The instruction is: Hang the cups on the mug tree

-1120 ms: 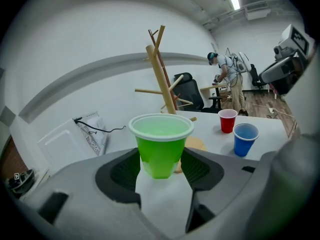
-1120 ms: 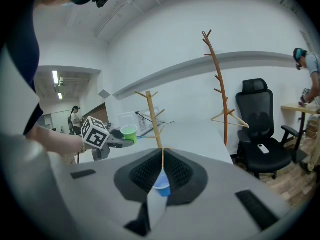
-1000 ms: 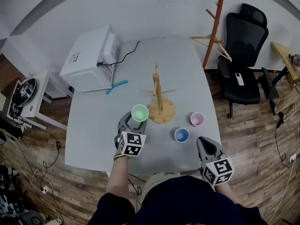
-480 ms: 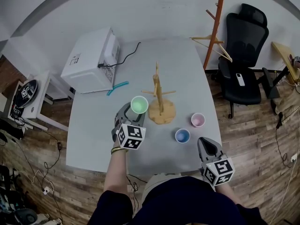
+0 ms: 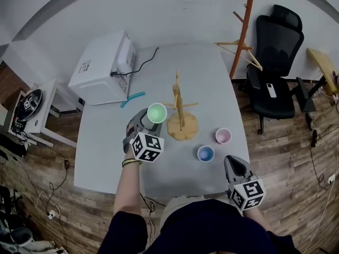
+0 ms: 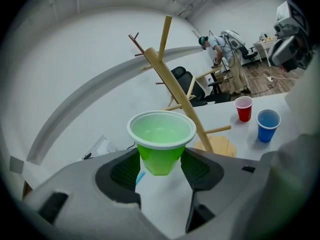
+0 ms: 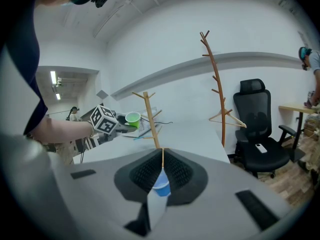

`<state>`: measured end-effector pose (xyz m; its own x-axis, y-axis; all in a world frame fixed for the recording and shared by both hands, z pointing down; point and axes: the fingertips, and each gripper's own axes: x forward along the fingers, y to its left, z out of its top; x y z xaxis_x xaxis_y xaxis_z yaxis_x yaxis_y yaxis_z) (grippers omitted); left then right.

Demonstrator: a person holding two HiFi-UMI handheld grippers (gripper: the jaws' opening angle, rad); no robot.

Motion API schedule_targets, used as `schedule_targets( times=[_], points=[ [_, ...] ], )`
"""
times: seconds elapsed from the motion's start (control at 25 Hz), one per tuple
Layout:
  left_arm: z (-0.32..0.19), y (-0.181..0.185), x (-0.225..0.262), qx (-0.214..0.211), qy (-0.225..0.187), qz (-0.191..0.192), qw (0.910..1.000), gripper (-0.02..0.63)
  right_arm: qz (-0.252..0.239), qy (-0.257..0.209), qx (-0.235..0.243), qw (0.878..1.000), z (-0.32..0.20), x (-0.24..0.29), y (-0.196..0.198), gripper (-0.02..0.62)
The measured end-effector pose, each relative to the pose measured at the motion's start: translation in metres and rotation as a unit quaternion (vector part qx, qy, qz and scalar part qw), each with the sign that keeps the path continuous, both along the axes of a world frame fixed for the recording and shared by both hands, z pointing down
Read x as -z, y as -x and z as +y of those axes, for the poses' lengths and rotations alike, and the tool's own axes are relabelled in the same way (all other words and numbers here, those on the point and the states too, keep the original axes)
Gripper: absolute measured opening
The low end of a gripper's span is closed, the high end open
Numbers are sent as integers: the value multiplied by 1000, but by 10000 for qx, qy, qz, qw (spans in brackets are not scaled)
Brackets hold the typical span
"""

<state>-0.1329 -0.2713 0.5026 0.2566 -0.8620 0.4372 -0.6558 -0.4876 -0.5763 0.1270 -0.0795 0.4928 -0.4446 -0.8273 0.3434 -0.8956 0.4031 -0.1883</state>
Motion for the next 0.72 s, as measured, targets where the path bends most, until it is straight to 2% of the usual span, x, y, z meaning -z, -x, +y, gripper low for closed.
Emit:
schedule_targets(
  times=[0.36,0.72],
  points=[
    [3,7,-8,67,102,-57,9999,268,2,-73,-20,10000,-1,-1,-2,31],
    [-10,4,5,23,-40,-177,9998,268,6,-38,-42,10000,1,-3,-4,31]
  ],
)
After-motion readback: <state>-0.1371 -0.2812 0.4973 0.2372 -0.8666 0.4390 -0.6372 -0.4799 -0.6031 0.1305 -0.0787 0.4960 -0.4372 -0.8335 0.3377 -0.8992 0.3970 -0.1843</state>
